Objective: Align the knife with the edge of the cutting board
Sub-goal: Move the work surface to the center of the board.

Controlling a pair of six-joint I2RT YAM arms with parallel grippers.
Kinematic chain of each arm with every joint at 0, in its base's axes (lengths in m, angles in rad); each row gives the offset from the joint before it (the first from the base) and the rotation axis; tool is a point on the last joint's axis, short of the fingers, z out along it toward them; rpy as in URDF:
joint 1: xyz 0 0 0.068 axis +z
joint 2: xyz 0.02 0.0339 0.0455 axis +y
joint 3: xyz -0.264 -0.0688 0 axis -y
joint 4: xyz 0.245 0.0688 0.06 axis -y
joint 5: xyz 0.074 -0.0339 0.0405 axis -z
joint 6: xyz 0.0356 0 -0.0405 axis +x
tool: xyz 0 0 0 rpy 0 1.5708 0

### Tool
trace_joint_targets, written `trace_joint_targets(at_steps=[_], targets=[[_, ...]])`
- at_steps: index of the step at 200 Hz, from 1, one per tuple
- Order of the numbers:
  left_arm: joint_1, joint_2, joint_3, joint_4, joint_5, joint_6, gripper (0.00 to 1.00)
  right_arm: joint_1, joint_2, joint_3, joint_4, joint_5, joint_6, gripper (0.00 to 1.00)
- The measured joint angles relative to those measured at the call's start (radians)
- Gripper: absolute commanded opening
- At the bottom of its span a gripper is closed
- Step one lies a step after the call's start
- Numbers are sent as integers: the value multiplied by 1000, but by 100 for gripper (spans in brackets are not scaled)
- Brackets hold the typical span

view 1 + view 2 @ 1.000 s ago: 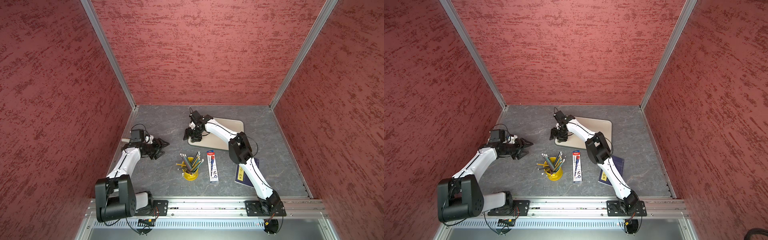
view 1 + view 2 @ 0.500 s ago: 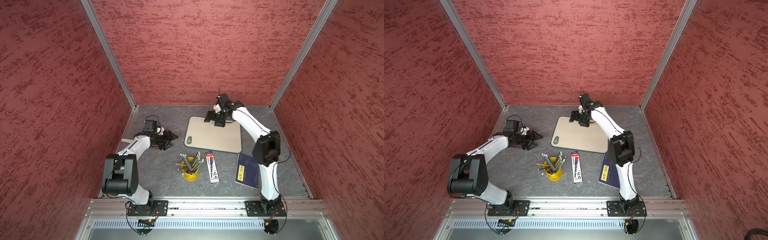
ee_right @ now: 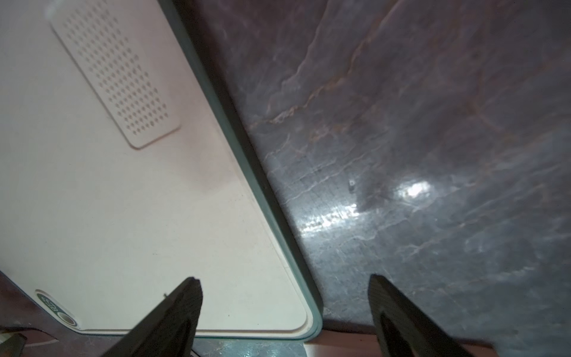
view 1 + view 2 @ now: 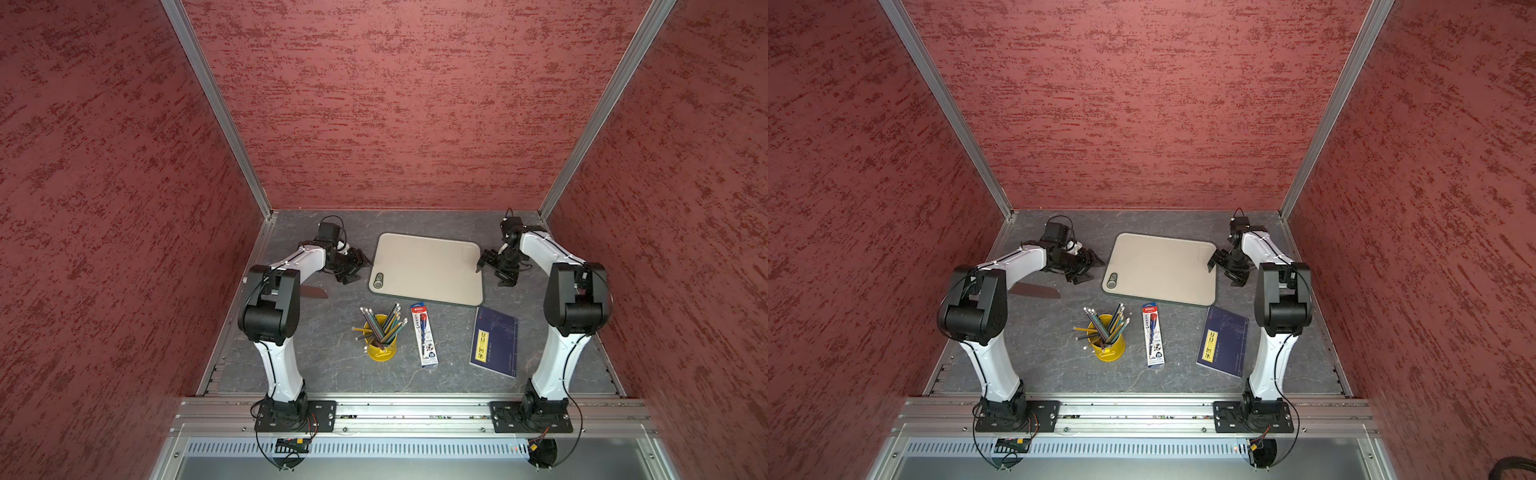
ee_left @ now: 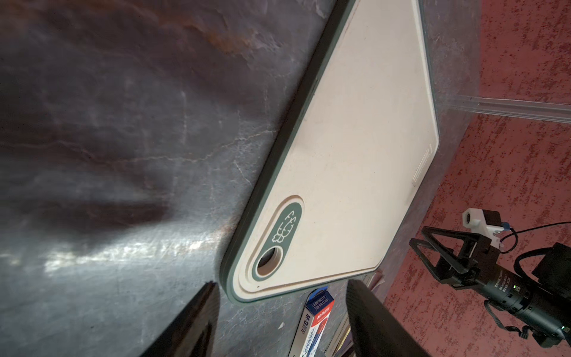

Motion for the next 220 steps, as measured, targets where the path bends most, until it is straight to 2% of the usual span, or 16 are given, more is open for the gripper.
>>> trace_joint_targets(at_steps=[68,97,159,220], targets=[[-31,101,64,-51,-12,28,69,8,50,-13,102,-156,-3,86],[-34,103,64,-58,-12,34,69,23,126,68,92,-204,3,86],[21,98,53,-76,-62,49,69,122,264,295,75,-165,4,85],[66,88,39,-82,-59,81,69,161,288,334,81,-156,19,84]])
